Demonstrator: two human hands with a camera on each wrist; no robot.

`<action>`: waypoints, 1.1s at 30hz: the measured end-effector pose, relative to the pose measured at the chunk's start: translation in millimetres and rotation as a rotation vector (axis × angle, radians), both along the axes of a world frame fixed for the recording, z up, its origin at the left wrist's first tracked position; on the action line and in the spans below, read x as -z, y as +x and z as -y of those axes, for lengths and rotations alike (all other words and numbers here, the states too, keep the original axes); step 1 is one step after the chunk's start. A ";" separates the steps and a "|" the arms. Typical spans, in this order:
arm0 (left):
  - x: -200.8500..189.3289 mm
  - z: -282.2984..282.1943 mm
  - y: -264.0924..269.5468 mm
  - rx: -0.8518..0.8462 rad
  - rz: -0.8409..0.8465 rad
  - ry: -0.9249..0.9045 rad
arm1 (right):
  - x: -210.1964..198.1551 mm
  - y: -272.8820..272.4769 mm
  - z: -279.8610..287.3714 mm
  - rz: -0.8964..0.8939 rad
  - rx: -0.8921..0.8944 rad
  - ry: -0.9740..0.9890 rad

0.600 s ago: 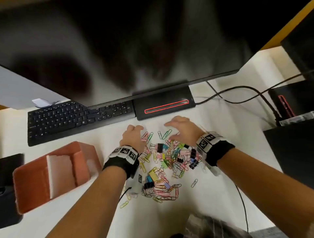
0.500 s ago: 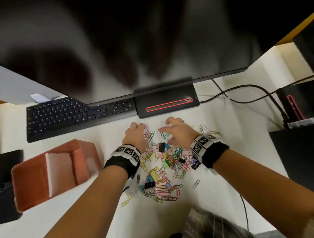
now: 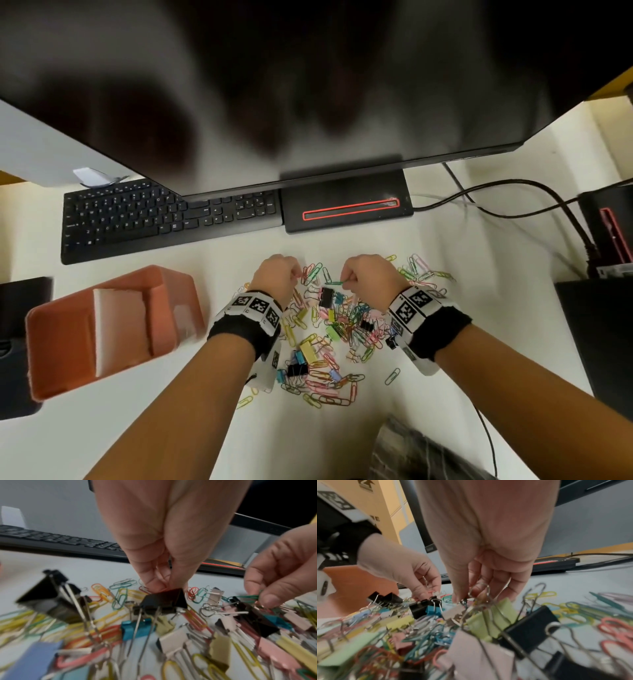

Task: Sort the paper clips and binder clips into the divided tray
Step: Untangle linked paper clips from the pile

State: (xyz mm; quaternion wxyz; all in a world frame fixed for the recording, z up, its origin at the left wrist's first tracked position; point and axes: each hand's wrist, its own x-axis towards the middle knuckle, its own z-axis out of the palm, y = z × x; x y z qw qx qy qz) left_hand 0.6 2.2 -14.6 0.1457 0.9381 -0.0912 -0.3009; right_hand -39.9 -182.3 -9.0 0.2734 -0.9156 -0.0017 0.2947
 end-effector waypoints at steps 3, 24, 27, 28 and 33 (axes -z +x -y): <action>-10.3 -6.2 -4.7 -0.117 0.056 -0.095 | -6.6 -7.0 7.2 0.058 0.087 0.082; -12.3 -46.9 1.6 0.011 0.050 -0.086 | -8.0 8.3 -32.1 0.059 0.075 -0.150; -2.7 -42.3 7.8 0.131 -0.022 -0.021 | -3.5 9.8 -38.8 0.017 0.017 -0.201; -0.8 -41.3 9.7 0.163 -0.015 -0.017 | -1.9 9.2 -41.6 0.029 -0.006 -0.223; 2.4 -40.9 14.7 0.265 0.026 0.051 | 3.7 3.7 -46.5 0.059 0.004 -0.226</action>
